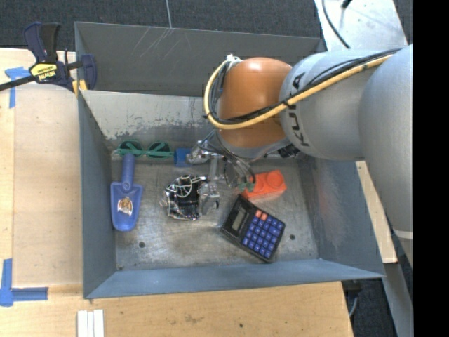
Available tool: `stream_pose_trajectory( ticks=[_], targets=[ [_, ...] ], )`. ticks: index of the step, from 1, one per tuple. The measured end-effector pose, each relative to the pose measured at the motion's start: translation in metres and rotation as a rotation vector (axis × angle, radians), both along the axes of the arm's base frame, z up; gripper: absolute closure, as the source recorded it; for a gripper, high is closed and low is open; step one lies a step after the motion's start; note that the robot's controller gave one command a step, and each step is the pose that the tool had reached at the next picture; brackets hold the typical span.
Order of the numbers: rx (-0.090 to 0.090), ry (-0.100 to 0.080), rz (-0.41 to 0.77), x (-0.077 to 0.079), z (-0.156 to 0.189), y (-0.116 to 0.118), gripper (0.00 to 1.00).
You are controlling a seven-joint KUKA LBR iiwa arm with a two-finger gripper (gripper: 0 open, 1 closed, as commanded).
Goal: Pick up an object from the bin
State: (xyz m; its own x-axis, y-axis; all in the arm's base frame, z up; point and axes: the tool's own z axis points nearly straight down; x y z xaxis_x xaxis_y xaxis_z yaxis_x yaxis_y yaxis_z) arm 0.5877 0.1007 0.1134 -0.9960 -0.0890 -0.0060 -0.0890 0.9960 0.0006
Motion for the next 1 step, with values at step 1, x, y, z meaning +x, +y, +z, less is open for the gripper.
stream_pose_trajectory(
  ticks=[1],
  targets=[
    [0.001, 0.002, -0.036, -0.002, -0.0382, 0.0082, 0.0]
  ],
)
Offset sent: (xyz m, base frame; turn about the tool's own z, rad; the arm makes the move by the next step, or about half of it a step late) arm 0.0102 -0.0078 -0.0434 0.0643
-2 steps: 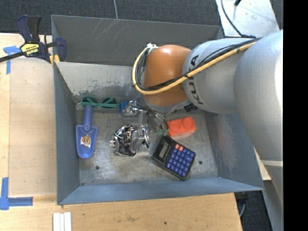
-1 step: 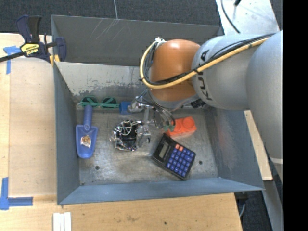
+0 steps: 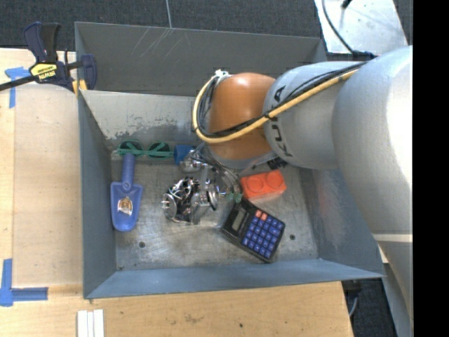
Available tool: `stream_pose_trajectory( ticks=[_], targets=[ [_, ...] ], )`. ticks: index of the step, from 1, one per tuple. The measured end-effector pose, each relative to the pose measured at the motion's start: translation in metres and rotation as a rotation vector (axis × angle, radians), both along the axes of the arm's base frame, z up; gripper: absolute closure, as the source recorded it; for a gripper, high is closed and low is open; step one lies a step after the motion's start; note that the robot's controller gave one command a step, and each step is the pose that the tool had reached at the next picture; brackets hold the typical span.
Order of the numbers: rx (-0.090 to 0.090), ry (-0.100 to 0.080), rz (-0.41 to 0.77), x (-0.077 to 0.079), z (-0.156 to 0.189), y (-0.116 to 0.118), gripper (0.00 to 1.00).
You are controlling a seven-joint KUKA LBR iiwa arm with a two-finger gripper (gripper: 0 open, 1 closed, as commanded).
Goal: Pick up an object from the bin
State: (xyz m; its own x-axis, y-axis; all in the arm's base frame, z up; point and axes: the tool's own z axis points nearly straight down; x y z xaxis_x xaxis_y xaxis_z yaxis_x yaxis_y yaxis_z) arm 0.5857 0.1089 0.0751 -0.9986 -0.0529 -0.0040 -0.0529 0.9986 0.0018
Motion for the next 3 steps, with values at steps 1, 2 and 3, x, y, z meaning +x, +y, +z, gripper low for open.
stream_pose_trajectory(
  ticks=[1, 2, 3],
  targets=[
    [0.009, -0.001, -0.027, 0.0161, 0.004, -0.01, 1.0],
    [0.009, -0.001, -0.028, 0.0161, 0.004, -0.01, 1.0],
    [0.008, -0.001, -0.027, 0.0159, 0.0066, -0.0099, 1.0]
  ],
)
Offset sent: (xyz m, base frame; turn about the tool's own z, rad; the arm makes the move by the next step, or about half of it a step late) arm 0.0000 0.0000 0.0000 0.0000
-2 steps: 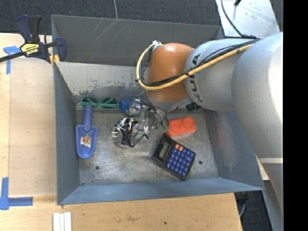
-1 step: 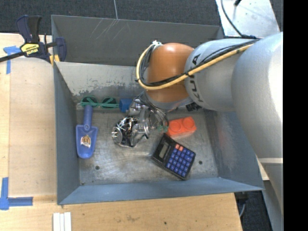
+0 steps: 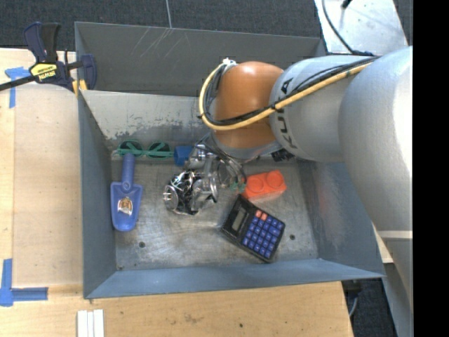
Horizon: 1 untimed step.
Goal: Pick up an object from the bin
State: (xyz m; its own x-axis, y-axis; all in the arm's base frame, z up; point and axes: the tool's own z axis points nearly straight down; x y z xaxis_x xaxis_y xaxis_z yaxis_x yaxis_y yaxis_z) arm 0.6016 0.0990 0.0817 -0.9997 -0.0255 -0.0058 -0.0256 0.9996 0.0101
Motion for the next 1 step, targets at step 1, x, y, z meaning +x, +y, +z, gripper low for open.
stream_pose_trajectory(
  ticks=[1],
  targets=[
    [-0.003, 0.0, 0.001, 0.0006, 0.011, -0.0001, 1.0]
  ],
)
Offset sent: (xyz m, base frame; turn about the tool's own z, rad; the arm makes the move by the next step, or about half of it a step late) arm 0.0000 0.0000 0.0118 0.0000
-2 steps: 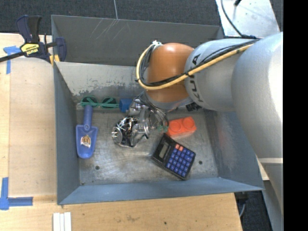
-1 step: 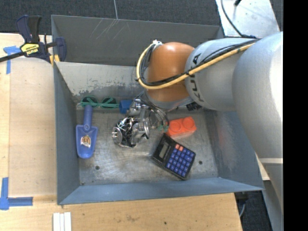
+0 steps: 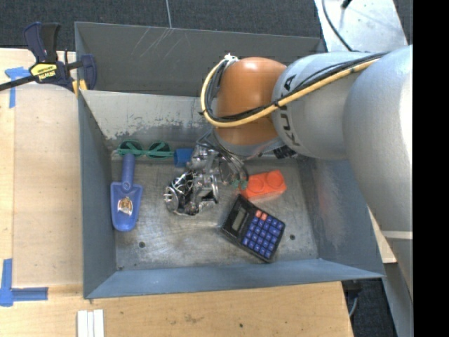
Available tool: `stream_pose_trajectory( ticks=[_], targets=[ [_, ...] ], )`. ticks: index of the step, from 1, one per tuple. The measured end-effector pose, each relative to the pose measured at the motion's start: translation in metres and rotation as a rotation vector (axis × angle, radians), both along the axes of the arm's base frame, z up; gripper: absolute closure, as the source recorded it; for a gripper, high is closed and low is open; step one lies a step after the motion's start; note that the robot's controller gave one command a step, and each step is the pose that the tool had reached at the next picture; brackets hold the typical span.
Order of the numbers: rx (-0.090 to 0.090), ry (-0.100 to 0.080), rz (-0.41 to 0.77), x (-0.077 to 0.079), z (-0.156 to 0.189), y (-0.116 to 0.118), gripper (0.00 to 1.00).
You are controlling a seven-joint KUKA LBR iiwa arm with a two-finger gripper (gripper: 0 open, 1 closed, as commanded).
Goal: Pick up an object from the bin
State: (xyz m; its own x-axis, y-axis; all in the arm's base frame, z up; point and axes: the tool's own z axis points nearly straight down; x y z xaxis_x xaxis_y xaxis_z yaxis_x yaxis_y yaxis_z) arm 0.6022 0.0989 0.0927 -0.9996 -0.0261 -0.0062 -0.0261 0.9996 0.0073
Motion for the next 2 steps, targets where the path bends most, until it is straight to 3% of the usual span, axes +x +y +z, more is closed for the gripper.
stream_pose_trajectory(
  ticks=[2],
  targets=[
    [-0.005, 0.006, 0.0, -0.0009, 0.0182, -0.0013, 1.0]
  ],
)
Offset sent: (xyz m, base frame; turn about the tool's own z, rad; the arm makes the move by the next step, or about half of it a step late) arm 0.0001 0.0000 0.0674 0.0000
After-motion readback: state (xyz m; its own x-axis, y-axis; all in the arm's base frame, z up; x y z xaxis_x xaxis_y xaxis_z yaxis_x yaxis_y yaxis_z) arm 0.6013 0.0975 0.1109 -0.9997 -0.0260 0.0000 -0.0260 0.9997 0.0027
